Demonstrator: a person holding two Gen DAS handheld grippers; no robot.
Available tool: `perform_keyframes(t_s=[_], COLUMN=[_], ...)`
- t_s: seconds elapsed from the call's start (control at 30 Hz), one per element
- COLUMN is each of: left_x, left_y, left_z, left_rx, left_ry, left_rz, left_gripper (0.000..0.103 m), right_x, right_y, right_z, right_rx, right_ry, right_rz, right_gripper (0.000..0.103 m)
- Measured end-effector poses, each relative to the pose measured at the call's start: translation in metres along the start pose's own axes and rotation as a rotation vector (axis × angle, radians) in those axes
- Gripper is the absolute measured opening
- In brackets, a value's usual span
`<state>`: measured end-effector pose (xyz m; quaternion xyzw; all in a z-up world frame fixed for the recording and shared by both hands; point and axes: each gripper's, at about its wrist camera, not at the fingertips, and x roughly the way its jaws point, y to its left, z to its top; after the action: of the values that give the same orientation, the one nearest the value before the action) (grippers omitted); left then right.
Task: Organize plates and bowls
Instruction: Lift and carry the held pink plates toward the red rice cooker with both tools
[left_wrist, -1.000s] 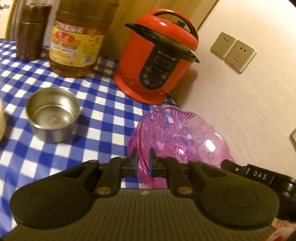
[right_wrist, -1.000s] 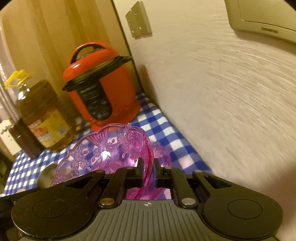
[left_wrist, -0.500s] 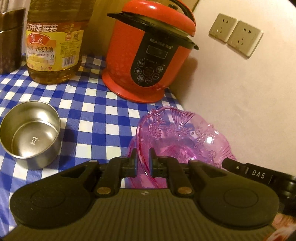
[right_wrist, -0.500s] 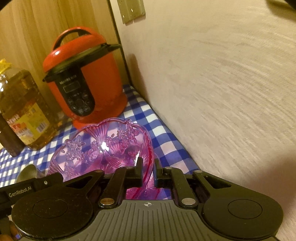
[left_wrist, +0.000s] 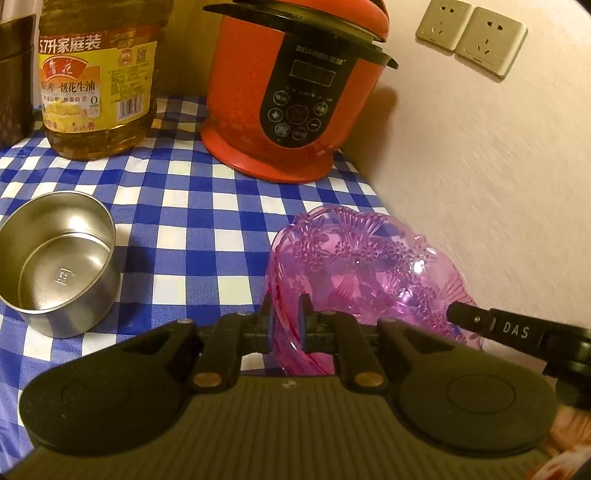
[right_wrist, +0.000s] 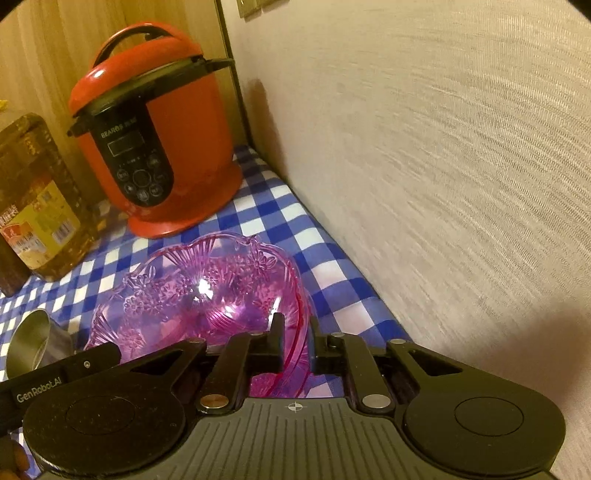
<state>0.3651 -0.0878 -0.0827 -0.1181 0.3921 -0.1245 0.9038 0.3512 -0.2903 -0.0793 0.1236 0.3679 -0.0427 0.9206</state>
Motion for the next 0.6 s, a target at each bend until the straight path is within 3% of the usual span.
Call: perform_keyframes(t_s=[0.6], left_x=[0.0024], left_y=[-0.0100], left_z=[-0.0019], left_rx=[0.111], left_ry=[-0.016], left_rz=[0.042], left_gripper=[0.015], right_x=[0.0039], right_y=[-0.0013], right_z=[-0.0004], right_rx=[-0.023], right_ry=[0.014], right_rz=[-0.022], right_gripper=[0.012])
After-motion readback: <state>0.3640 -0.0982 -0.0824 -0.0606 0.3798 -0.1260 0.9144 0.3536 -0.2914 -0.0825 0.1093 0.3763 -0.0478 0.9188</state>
